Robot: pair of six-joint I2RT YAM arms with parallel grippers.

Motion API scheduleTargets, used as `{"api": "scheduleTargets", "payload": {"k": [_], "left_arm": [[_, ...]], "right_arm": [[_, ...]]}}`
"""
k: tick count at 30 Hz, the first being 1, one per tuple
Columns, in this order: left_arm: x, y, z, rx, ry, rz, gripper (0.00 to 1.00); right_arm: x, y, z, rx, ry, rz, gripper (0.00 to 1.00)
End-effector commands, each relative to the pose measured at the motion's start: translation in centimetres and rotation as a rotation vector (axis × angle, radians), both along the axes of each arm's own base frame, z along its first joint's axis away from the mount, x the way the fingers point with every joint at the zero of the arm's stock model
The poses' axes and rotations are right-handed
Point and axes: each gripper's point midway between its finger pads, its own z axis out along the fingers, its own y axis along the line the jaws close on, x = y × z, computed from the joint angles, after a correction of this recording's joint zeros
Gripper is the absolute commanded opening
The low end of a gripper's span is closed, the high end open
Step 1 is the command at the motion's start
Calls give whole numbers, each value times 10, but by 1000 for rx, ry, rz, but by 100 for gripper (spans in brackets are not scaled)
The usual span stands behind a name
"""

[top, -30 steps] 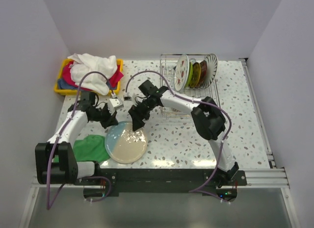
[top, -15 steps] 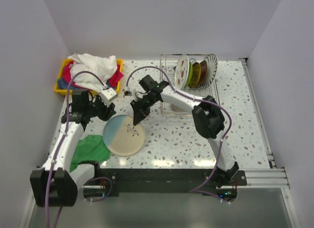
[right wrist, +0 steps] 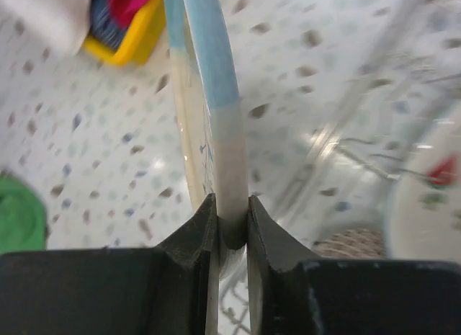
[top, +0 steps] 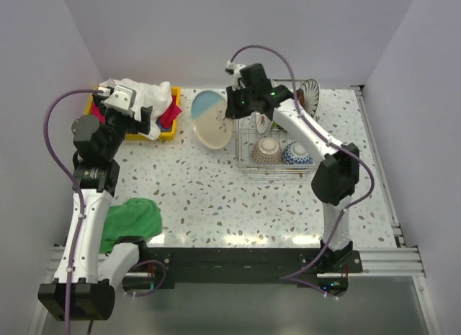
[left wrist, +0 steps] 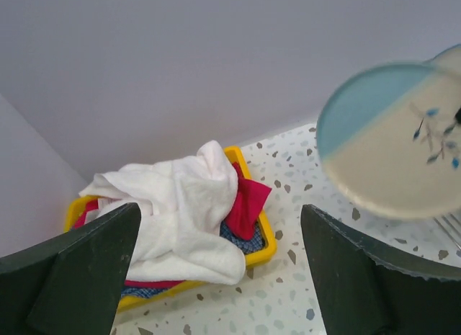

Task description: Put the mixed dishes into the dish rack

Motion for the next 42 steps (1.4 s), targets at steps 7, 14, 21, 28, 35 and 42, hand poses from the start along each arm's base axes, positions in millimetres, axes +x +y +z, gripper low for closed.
{"api": "scheduleTargets", "payload": {"k": [7,14,21,28,35,42], "left_arm": [[20,-9,-22,-153,46,-31,100],[19,-10,-25,-165,62,-36,100],[18,-8,-31,-150,80,-20,100],[18,-10,-36,-151,93,-33,100],[20,-13,-39,-158,99,-47,100],[21,-15,-42,-166,103,-59,100]], "right_arm": [[50,-103,158,35,-464,-638,0],[59,-125,140,-57,-471,-762,0],[69,-131,134,-37,-457,-848,0],[75,-135,122,-83,-456,-872,0],[73,-143,135,-77,-487,-912,0],[73,-144,144,-79,-514,-900,0]]}}
